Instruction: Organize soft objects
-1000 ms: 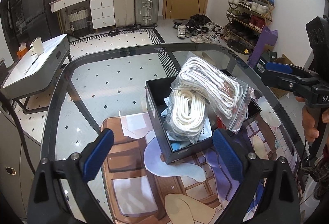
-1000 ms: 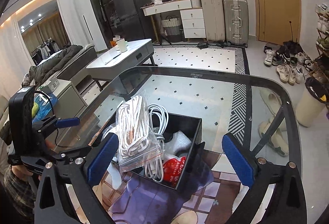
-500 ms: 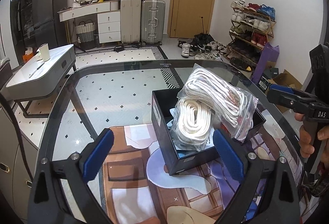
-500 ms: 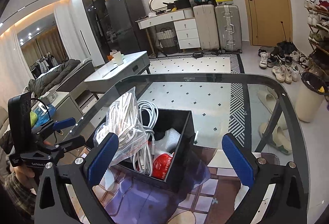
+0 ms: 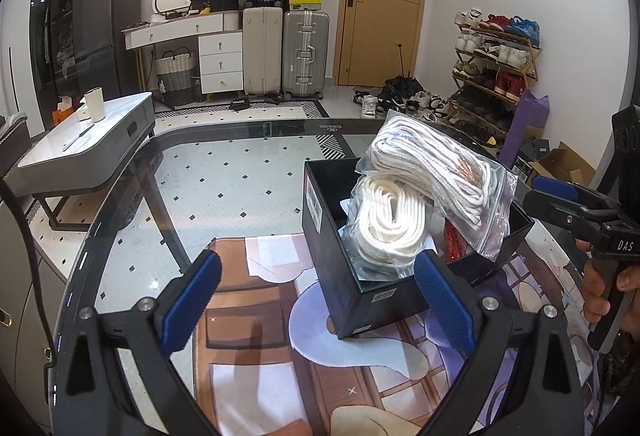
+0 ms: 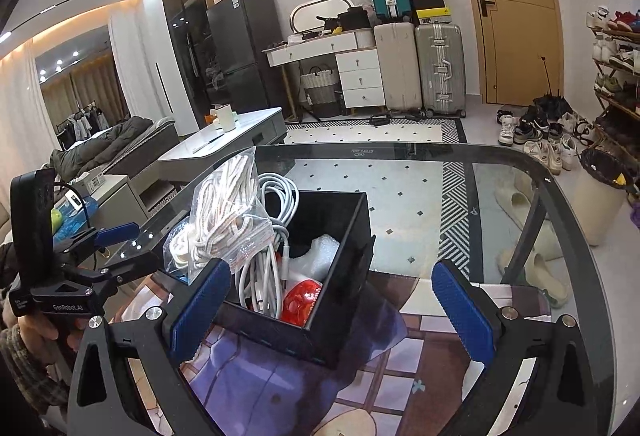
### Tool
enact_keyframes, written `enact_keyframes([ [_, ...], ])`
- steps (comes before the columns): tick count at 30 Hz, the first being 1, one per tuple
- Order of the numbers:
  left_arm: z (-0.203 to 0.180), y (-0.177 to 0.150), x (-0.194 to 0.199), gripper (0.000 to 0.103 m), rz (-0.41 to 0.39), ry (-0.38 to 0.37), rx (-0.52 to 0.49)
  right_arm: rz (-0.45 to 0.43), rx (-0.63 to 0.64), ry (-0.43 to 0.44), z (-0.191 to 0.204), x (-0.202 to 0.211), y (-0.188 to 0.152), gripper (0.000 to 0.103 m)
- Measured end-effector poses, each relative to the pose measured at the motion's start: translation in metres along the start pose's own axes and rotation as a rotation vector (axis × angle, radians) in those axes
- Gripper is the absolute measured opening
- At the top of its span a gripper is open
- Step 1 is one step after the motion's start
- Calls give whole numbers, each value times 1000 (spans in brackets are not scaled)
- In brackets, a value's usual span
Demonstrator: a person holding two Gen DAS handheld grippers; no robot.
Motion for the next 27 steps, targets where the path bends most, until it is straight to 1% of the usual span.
enact_keyframes([
  [7, -2, -1, 2, 98, -49, 5, 0, -21, 19, -19, -1, 0, -7, 102],
  [13, -4, -5, 5, 98, -74, 4, -10, -39, 24, -11, 1, 2, -11, 102],
  [16, -2, -5, 8, 98, -86, 2, 5, -61, 28, -10, 2, 5, -7, 102],
  [20, -1, -7, 6, 98, -70, 5, 7, -57, 30, -10, 2, 5, -7, 102],
  [27, -3, -9, 8, 98, -74, 12, -2, -84, 34, -16, 1, 10, -7, 102],
])
Point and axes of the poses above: each gripper's, at about its wrist camera, not at the fingertips, and x roughly against the way its jaws point, z to its left, y to its top, the point moved 10 cm from there along -x, roughly the way its jaws point, and after that the axes turned 7 degrees about y, right-handed, at the moved point
